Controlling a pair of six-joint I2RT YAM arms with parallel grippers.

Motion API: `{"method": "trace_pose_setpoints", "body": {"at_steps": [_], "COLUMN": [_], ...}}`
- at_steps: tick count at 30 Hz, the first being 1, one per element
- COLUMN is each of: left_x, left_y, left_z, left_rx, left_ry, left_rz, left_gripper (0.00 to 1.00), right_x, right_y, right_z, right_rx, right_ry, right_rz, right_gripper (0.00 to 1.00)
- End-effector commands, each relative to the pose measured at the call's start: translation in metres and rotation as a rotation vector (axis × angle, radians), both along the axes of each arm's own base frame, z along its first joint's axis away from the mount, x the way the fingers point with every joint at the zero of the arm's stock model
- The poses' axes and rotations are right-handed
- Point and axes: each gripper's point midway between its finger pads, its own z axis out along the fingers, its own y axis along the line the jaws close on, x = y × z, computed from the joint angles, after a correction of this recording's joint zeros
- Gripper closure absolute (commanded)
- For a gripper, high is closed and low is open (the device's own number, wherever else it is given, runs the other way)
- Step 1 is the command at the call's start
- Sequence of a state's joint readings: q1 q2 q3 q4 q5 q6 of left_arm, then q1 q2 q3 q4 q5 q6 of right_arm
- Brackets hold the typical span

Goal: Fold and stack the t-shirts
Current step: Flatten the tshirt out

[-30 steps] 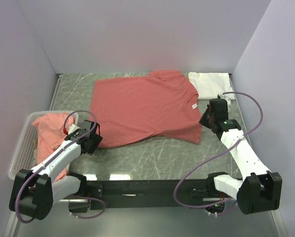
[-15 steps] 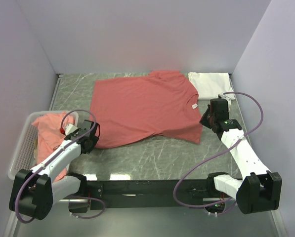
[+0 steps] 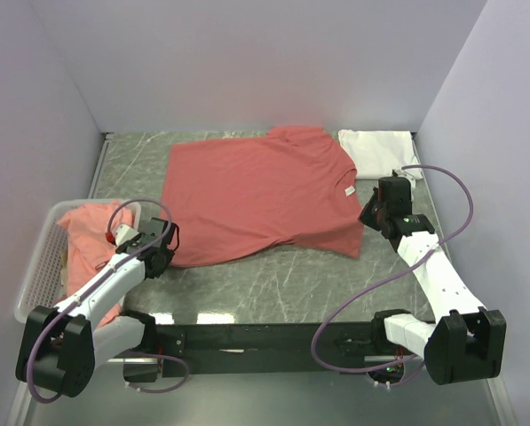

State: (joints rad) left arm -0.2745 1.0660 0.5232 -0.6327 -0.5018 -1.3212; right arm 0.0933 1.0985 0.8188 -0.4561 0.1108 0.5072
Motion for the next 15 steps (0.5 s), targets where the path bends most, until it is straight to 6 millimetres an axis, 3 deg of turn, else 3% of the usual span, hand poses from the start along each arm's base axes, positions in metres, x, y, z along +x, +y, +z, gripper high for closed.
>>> {"method": "trace_pose_setpoints", "body": {"at_steps": [1, 15], "left_x": [-0.005, -0.012], "left_y": [0.001, 0.006], "left_z": [-0.005, -0.018], "left_rx": [-0.004, 0.025], "left_ry": [0.004, 0.082], "left_rz": [0.008, 0.032], "left_gripper": [0.61, 0.58], "right_x": [0.009, 0.008], "right_y": [-0.002, 0.0], "right_z": [0.013, 0.008], "right_rx": [0.002, 0.012], "right_ry": [-0.06, -0.057], "right_rz": [-0.004, 0.002], "right_gripper": [1.0, 1.0]}}
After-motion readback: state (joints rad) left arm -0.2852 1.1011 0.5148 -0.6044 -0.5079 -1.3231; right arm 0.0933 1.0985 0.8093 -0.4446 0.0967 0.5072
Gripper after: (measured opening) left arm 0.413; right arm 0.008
